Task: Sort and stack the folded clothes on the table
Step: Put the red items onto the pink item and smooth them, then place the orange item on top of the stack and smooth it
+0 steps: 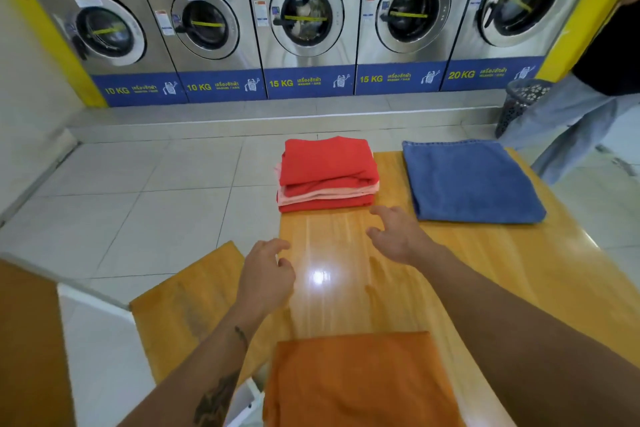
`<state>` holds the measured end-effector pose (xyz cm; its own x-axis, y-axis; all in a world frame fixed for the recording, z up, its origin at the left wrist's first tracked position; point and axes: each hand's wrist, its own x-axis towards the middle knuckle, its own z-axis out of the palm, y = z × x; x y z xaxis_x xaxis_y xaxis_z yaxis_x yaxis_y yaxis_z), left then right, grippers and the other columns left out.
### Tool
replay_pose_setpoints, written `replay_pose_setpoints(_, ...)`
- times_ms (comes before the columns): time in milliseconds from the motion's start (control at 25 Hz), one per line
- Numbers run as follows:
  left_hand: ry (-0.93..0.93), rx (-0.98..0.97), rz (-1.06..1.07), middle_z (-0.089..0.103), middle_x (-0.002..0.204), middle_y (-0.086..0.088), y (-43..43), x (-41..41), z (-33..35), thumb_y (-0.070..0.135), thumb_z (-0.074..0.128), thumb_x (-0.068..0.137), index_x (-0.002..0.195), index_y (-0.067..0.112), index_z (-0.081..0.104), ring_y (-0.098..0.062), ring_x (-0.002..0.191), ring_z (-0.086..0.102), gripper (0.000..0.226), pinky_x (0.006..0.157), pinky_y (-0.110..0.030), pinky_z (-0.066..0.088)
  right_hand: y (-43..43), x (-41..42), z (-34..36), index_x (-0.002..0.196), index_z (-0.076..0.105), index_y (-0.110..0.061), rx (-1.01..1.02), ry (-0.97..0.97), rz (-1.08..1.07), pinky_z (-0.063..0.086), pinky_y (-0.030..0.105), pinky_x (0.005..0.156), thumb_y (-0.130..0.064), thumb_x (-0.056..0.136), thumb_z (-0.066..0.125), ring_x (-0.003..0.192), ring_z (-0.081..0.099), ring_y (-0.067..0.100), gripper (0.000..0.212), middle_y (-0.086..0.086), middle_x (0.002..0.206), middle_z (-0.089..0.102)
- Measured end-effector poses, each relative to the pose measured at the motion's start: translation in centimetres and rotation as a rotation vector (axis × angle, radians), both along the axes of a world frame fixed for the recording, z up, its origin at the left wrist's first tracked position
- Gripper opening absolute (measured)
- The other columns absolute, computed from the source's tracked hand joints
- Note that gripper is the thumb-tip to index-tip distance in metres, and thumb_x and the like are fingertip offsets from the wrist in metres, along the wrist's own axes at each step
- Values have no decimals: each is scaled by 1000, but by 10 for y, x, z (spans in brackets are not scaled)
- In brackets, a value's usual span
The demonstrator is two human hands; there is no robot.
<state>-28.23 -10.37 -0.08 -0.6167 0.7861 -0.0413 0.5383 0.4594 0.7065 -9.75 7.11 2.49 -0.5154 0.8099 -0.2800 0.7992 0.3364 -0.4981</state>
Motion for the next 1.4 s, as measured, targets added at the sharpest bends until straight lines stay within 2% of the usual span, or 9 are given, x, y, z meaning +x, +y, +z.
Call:
replay_pose_setpoints(160, -52, -66, -40, 49, 132, 2, -58, 34, -27, 17, 51, 89, 132, 23, 56, -17, 117, 51, 43, 96, -30, 44, -66, 34, -20, 148, 36, -21, -51, -119, -16, 40, 47, 107, -37, 94, 48, 133, 42, 35, 58, 13, 148, 38)
replay_pose_setpoints(440, 86, -309, -215, 43, 136, -2, -111, 62, -45, 36, 43, 93, 141, 18, 43, -26, 129, 40, 51, 107, -39, 36, -142, 76, -35, 149, 28, -17, -91, -369, -82, 41, 51, 100, -31, 96, 42, 134, 30, 43, 57, 16, 150, 26)
replay_pose_setpoints(640, 133, -476, -266, 40, 124, -3, -114, 65, -42, 46, 50, 82, 121, 19, 50, -26, 119, 41, 47, 99, -41, 42, -160, 89, -31, 146, 29, -16, -185, -401, -182, 42, 54, 97, -30, 89, 44, 136, 24, 47, 61, 18, 153, 13)
replay_pose_setpoints(760, 72, -477, -275, 44, 110, -1, -113, 66, -41, 36, 56, 77, 106, 26, 46, -23, 104, 47, 33, 86, -39, 47, -166, 94, -33, 142, 29, -19, -295, -264, -261, 48, 49, 87, -29, 87, 48, 119, 43, 41, 60, 18, 140, 30)
replay_pose_setpoints(840, 30, -390, -315, 53, 88, 0, -114, 67, -41, 25, 56, 75, 95, 27, 40, -20, 80, 54, 25, 65, -36, 47, -169, 96, -32, 144, 24, -18, -401, -115, -362, 48, 41, 72, -22, 83, 56, 101, 53, 33, 69, 19, 130, 44)
replay_pose_setpoints(960, -109, -222, -273, 52, 64, 0, -116, 71, -37, 11, 58, 78, 98, 26, 40, -16, 55, 50, 31, 48, -34, 39, -168, 96, -28, 145, 29, 0, -461, -14, -457, 47, 49, 96, -5, 81, 66, 120, 51, 38, 74, 23, 140, 46)
replay_pose_setpoints(1040, -196, -217, -233, 56, 73, -1, -116, 70, -33, 13, 63, 80, 109, 26, 42, -15, 61, 53, 38, 51, -29, 41, -167, 96, -21, 142, 39, 1, -464, -13, -433, 44, 50, 101, -3, 82, 67, 128, 46, 39, 67, 22, 145, 44)
replay_pose_setpoints(1200, -183, -526, -219, 43, 123, -5, -109, 63, -30, 24, 71, 70, 116, 22, 51, -18, 91, 50, 50, 61, -24, 42, -158, 93, -13, 125, 48, -19, -453, 6, -297, 51, 47, 85, -9, 75, 70, 103, 55, 29, 55, 11, 123, 54)
replay_pose_setpoints(1400, -309, -491, -202, 61, 102, -4, -98, 61, -17, 4, 65, 69, 103, 23, 56, -17, 83, 60, 40, 61, -28, 54, -152, 87, -13, 119, 46, -20, -408, 39, -194, 52, 45, 80, -6, 78, 66, 94, 58, 25, 49, 9, 109, 58)
